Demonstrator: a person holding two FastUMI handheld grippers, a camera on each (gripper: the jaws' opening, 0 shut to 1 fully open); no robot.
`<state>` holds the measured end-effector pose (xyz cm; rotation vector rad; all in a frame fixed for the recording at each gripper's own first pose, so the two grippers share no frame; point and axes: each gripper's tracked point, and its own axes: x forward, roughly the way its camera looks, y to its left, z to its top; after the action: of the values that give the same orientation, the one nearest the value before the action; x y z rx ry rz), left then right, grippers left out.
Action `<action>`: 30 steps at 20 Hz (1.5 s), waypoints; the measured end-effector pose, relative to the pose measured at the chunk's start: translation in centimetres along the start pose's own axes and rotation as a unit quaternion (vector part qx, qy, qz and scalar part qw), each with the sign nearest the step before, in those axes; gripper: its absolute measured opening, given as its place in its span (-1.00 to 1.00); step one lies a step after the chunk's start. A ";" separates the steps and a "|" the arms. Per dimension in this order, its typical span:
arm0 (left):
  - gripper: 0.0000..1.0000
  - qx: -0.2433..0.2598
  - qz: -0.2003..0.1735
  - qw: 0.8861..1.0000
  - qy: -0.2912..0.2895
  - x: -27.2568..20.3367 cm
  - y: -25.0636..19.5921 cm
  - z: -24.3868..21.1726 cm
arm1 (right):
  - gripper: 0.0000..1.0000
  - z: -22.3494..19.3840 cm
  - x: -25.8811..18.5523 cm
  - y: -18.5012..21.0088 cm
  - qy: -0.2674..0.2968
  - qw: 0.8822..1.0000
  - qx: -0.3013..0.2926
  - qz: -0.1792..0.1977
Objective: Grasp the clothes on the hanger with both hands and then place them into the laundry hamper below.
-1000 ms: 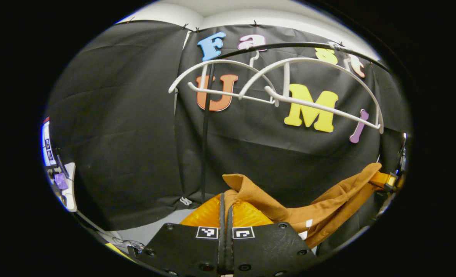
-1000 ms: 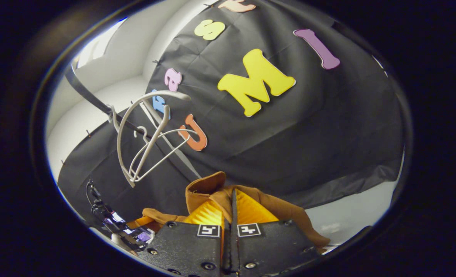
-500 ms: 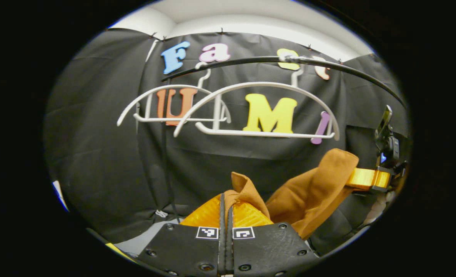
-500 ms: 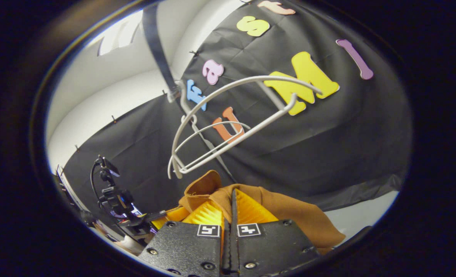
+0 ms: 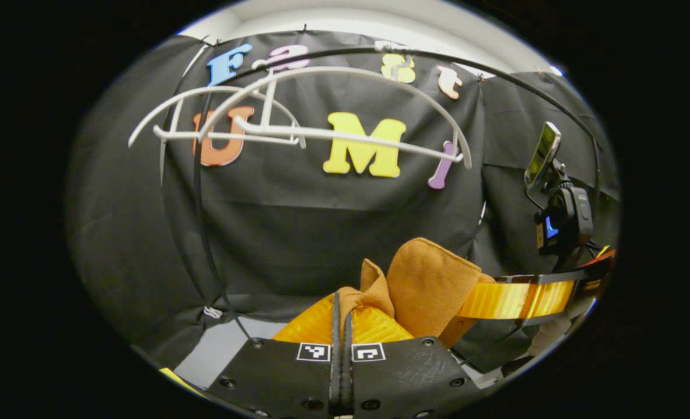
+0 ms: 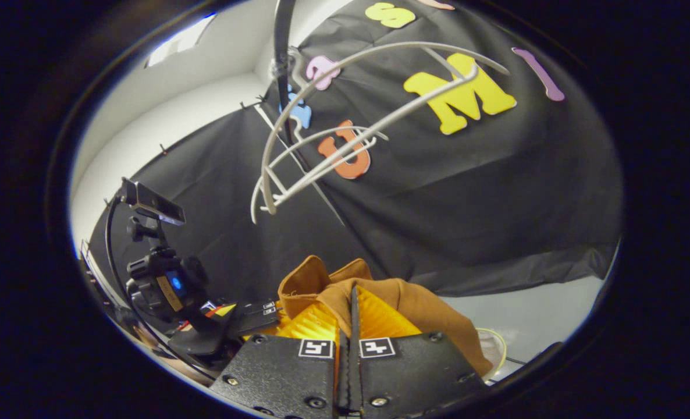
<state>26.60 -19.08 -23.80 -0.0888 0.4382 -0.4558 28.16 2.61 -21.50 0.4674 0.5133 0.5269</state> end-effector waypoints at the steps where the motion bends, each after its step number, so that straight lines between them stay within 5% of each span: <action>1: -1.00 -0.004 -0.005 1.000 0.013 0.6 -0.1 -2.0 | -0.92 -1.5 0.3 -1.1 0.014 1.000 0.001 -0.015; 2: -0.89 -0.008 -0.008 1.000 0.026 1.2 -0.1 -4.0 | -0.94 -2.8 0.6 -2.3 0.028 0.999 0.002 -0.030; 7: -1.00 -0.047 -0.018 0.993 0.103 4.8 -0.9 -12.2 | -0.93 -10.0 1.3 -7.5 0.104 0.989 0.013 -0.101; 8: -0.89 -0.047 -0.015 0.991 0.121 5.6 -1.4 -13.8 | -0.93 -11.8 1.4 -8.6 0.123 0.985 0.010 -0.118; 13: -1.00 -0.065 0.006 0.975 0.212 6.7 -3.0 -19.6 | -0.93 -18.0 1.6 -12.3 0.210 0.960 0.018 -0.185; 19: -1.00 -0.054 0.032 0.949 0.310 3.8 -3.2 -24.2 | -0.93 -19.7 -0.6 -12.4 0.294 0.924 0.028 -0.243; 25: -0.95 -0.044 0.057 0.943 0.326 2.7 -1.6 -24.8 | -0.92 -18.6 -0.4 -12.8 0.295 0.920 -0.006 -0.259; 26: -0.88 -0.045 0.061 0.944 0.320 2.9 -1.1 -24.1 | -0.92 -18.5 -0.4 -12.6 0.292 0.921 -0.009 -0.256; 27: -0.58 -0.050 0.059 0.946 0.315 2.6 -1.0 -24.0 | -0.90 -18.7 -0.3 -12.6 0.291 0.923 -0.009 -0.252; 30: 0.58 -0.051 0.062 0.947 0.310 1.7 -0.4 -24.1 | -0.81 -18.7 0.1 -12.2 0.275 0.930 -0.009 -0.242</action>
<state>17.48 -19.81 -46.14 -0.0138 1.0820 -0.3293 21.90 -1.41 -42.57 0.1528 1.1287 0.1735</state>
